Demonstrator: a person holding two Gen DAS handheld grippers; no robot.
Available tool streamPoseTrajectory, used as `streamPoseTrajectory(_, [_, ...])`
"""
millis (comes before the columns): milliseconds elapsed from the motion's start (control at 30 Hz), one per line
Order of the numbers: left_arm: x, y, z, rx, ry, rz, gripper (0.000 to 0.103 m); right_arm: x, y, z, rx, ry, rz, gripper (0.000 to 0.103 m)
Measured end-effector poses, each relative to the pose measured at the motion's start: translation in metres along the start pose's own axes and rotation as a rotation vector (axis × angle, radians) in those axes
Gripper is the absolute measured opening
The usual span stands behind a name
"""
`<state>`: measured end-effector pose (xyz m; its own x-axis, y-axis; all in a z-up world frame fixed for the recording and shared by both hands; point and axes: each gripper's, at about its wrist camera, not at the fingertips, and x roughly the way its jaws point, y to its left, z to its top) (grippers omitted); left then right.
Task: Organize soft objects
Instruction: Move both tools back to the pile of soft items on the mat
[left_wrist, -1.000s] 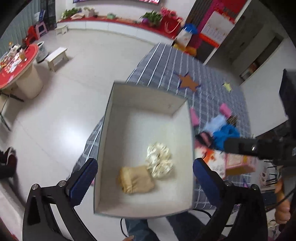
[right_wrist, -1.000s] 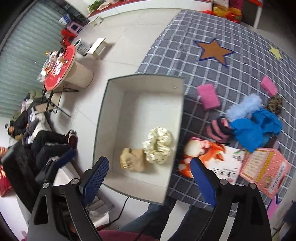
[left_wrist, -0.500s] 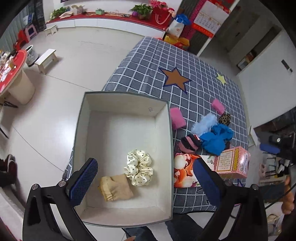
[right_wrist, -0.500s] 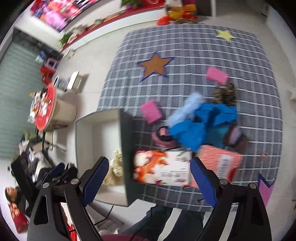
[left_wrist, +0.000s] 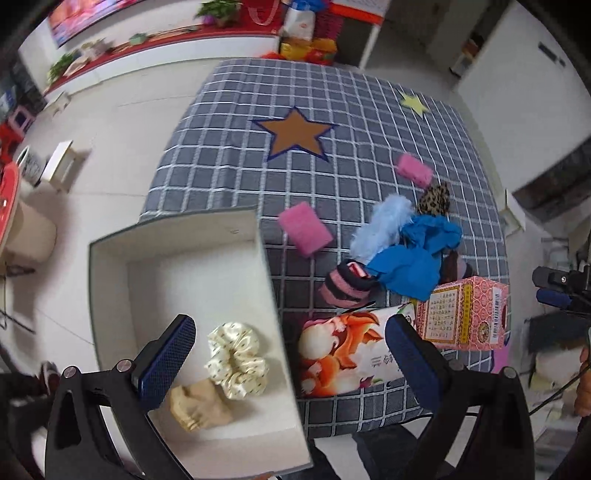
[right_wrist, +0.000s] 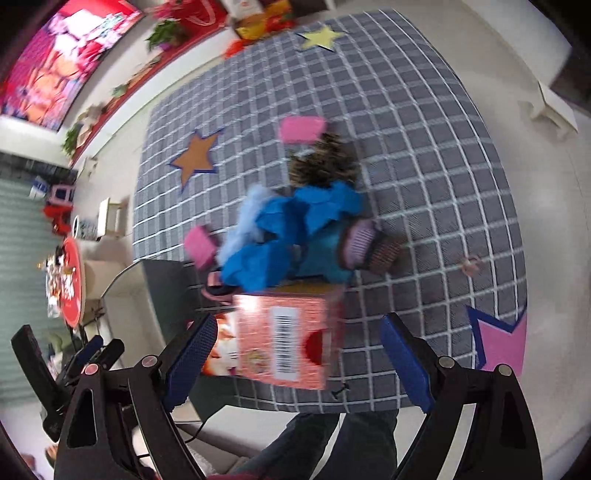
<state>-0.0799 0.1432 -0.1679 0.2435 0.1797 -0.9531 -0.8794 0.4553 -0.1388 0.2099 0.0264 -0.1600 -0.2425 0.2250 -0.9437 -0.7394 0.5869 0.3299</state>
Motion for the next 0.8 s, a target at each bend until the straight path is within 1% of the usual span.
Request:
streamPoseTrajectory(133, [0.020, -0.026, 0.020, 0.057, 0.028, 0.011, 0.103, 0.010, -0.025, 0.004, 0.045, 0.028, -0.005, 0.090])
streamPoseTrajectory(333, [0.060, -0.067, 0.057, 0.146, 0.083, 0.012, 0.103, 0.022, -0.052, 0.017, 0.076, 0.055, -0.025, 0.090])
streamPoseTrajectory(400, [0.080, -0.086, 0.070, 0.202, 0.112, 0.020, 0.103, 0.028, -0.058, 0.022, 0.085, 0.067, -0.030, 0.090])
streamPoseTrajectory(500, [0.108, -0.103, 0.084, 0.280, 0.153, 0.033, 0.103, 0.039, -0.065, 0.029, 0.094, 0.090, -0.034, 0.091])
streamPoseTrajectory(633, [0.145, -0.116, 0.094, 0.365, 0.213, 0.046, 0.103, 0.057, -0.072, 0.038, 0.090, 0.117, -0.051, 0.091])
streamPoseTrajectory(800, [0.173, -0.124, 0.099, 0.423, 0.283, 0.018, 0.103, 0.087, -0.078, 0.050, 0.076, 0.156, -0.068, 0.091])
